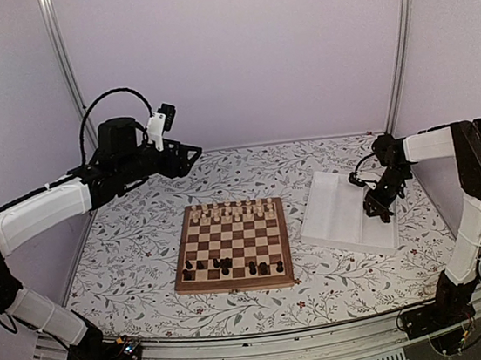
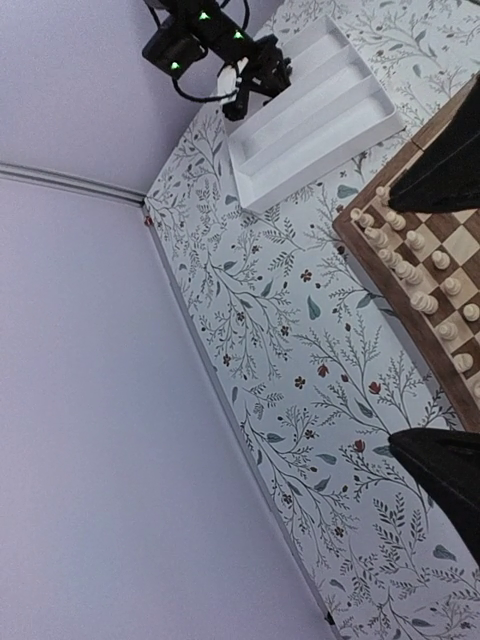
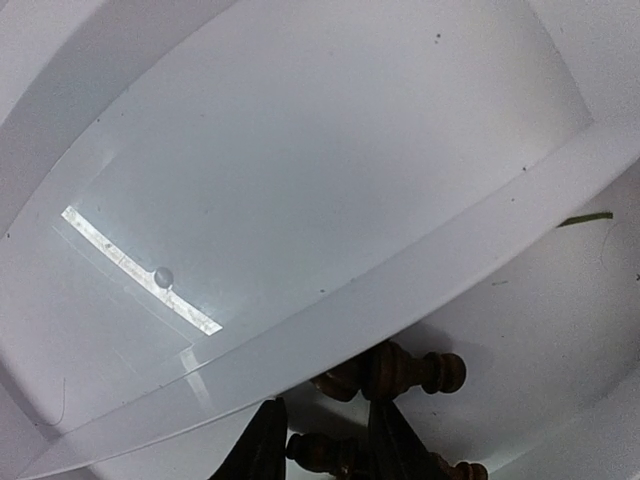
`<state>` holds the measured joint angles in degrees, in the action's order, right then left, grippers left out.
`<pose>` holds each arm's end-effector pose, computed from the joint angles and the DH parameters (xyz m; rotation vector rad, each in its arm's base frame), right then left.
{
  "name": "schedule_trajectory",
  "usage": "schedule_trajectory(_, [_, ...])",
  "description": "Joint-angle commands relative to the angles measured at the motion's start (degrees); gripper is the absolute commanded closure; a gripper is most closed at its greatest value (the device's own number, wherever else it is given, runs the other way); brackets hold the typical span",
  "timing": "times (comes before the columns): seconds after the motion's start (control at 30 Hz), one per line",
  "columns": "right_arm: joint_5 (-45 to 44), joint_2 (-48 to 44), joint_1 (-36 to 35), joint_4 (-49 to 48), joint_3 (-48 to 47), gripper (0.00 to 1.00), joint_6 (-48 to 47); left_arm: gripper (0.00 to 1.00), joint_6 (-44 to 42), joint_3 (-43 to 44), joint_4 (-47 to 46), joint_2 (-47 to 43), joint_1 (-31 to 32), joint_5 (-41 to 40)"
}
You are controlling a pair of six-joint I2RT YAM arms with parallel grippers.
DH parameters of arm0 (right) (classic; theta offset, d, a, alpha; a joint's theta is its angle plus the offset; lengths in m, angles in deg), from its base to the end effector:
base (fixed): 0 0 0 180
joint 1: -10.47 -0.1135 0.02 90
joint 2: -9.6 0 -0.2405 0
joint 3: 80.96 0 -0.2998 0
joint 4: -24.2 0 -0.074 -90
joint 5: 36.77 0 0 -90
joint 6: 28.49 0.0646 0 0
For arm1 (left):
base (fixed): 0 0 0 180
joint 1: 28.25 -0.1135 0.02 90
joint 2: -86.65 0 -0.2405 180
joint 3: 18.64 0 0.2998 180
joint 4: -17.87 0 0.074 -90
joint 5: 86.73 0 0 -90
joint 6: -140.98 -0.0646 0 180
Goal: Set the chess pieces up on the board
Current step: Pick up the chess piece from the storage box.
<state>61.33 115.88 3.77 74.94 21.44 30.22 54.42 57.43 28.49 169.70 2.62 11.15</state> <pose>0.3721 0.0529 0.0649 -0.9711 2.7622 0.1448 0.3560 -0.2231 0.2741 0.5459 1.8311 -0.5375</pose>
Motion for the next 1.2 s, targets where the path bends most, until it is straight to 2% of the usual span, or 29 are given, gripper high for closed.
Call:
schedule_trajectory(0.0, [1.4,1.1,0.0,-1.2,-1.2,0.73,2.1,0.25,-1.2,1.8,0.8,1.1,1.1,-0.7])
schedule_trajectory(0.3, [4.5,-2.9,0.1,2.8,-6.5,0.71,3.2,0.25,-1.3,2.0,0.8,1.1,1.3,-0.4])
schedule_trajectory(0.47, [2.4,-1.2,0.4,2.5,-8.0,0.7,1.7,0.25,-1.3,2.1,0.8,1.3,1.4,0.2])
schedule_trajectory(0.67, [3.0,1.1,0.7,3.0,-7.5,0.65,-6.2,0.25,-1.6,2.2,2.6,1.6,1.6,0.6])
schedule_trajectory(0.83, [3.5,2.1,1.2,3.5,-7.3,0.52,-12.7,0.25,-1.8,2.2,2.8,1.8,1.9,0.7])
schedule_trajectory(1.17, [6.7,4.5,2.4,4.5,-7.5,0.52,-19.8,0.25,-1.9,2.3,3.0,2.9,2.1,1.5])
